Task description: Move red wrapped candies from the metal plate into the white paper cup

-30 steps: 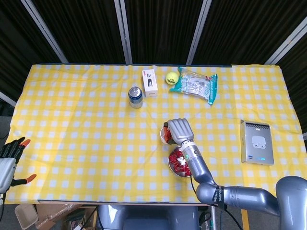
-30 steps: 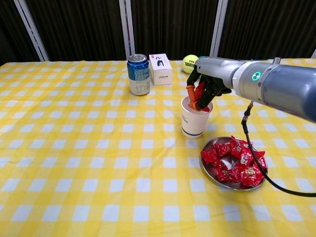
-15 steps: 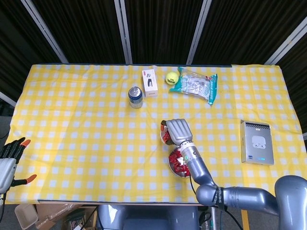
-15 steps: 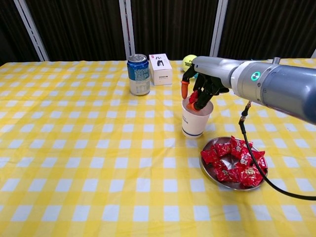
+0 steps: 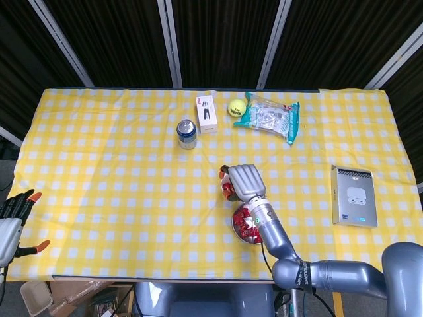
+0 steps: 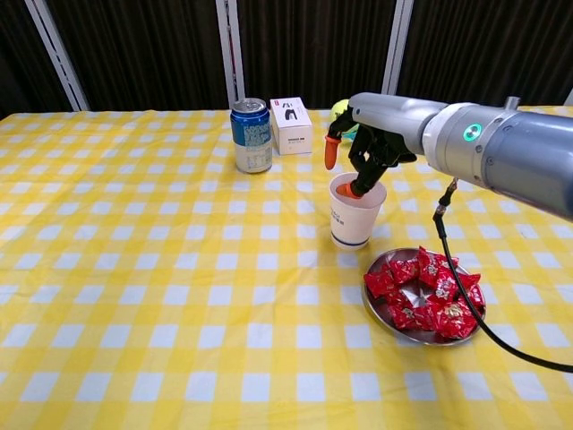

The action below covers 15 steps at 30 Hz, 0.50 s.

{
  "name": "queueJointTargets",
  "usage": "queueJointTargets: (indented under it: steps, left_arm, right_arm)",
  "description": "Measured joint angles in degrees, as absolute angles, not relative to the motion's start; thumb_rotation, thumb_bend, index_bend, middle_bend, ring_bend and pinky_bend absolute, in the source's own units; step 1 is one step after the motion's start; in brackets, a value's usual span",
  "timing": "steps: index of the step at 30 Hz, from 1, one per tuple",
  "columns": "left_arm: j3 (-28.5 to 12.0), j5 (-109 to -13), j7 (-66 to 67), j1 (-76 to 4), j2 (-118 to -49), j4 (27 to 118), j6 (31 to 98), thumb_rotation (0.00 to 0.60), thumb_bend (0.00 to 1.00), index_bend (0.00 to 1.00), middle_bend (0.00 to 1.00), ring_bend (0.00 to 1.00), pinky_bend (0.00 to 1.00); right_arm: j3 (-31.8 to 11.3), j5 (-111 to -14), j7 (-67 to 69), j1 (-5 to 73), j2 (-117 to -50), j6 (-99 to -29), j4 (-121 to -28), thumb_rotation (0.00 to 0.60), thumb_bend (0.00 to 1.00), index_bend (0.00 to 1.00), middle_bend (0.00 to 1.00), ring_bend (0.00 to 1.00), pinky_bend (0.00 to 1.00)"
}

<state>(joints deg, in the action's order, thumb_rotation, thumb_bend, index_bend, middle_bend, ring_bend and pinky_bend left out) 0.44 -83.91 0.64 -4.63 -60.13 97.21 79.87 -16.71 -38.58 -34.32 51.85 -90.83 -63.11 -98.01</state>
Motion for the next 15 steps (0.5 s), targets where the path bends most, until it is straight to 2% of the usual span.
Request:
queueJointTargets:
  steps: [2,6,11,15]
  left_arm:
    - [0.5,-83.9,0.6,-4.6,-60.1,97.2,79.9,0.600,0.00,0.00,0.00,0.00,0.00]
    - [0.5,-84.1,0.6,-4.6,-60.1,97.2,80.1,0.600,0.00,0.00,0.00,0.00,0.00]
    - [0.5,-84.3,0.6,-4.5,-60.2,97.1,80.5,0.600,0.00,0.00,0.00,0.00,0.00]
    - [0.5,-84.6,0.5,-4.3,-60.3,97.0,80.8,0.600,0.00,0.00,0.00,0.00,0.00]
  right_arm:
    - [-16.2,-39.8,-34.5,51.4,-89.9,-64.0,-100.0,0.600,0.35,0.42,0.81,0.84,0.91]
    - [-14.3,-42.5,-35.1,49.9,-87.3,-65.9,-104.9,0.600,0.33,0.31,0.80,0.79,0.91]
    - [-9.1,-45.8,-35.8,46.7,-83.6,-67.9,-110.6,0.600,0.33,0.27,0.79,0.78,0.91]
    - [-5.1,-48.2,-36.0,44.2,-82.1,-69.0,-112.4,0.600,0.33,0.20,0.78,0.77,0.91]
